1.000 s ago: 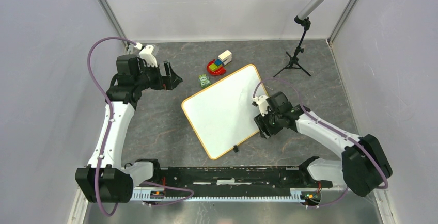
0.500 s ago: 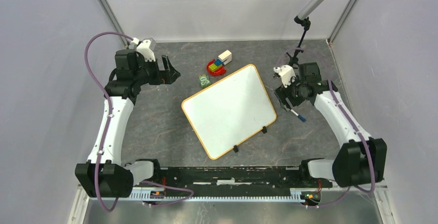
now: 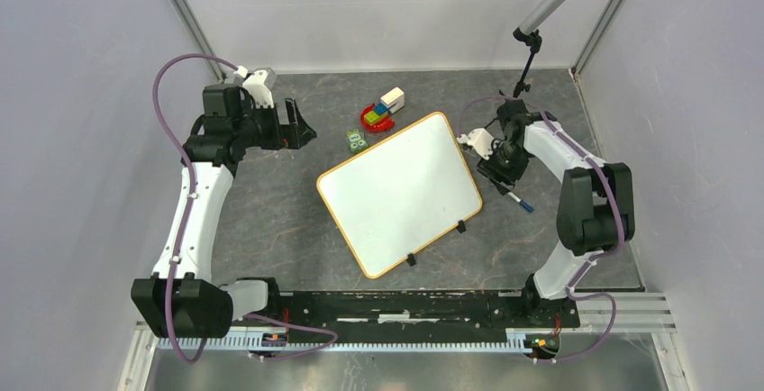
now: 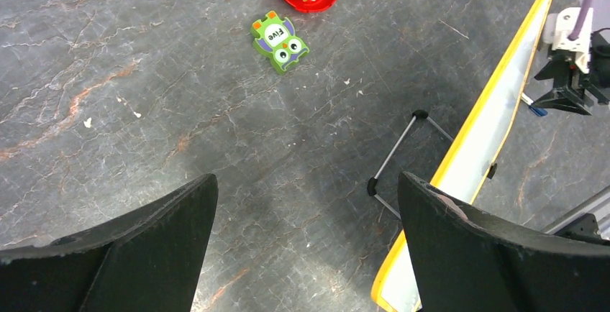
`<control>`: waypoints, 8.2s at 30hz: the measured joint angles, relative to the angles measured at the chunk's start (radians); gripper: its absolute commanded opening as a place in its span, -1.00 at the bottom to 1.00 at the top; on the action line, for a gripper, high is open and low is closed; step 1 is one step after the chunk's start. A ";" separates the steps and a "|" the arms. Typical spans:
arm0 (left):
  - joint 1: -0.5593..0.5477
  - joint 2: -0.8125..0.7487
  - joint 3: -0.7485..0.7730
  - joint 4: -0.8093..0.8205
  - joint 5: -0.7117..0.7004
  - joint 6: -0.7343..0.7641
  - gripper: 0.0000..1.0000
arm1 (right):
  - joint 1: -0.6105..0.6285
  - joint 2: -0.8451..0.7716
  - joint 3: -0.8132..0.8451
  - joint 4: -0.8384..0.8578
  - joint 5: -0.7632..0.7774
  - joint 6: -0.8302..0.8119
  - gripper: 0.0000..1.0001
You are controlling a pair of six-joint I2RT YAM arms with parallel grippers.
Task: Write a sentence on the whiteboard
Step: Pick up the whiteboard marker from the center of the board, then pass from the right arm to the left, then open the pen cap of the whiteboard marker, then place the pen cap at the center of the board.
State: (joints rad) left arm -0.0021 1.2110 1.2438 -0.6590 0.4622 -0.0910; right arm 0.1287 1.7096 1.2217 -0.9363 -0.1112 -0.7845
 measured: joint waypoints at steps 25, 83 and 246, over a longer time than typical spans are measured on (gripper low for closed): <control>0.000 0.000 0.000 0.002 0.011 0.000 1.00 | 0.002 0.156 -0.017 0.102 0.091 -0.005 -0.60; -0.468 0.116 0.033 0.475 0.419 -0.305 -0.21 | 0.290 -0.367 -0.131 1.479 -0.602 1.682 -1.00; -0.045 0.428 -0.282 -0.033 -0.340 0.436 0.18 | 0.367 -0.470 -0.111 0.386 -0.792 0.436 -1.00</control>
State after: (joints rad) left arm -0.0471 1.6386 0.9615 -0.6918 0.1223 0.3450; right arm 0.4957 1.2400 1.1103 -0.5499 -0.9035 -0.3489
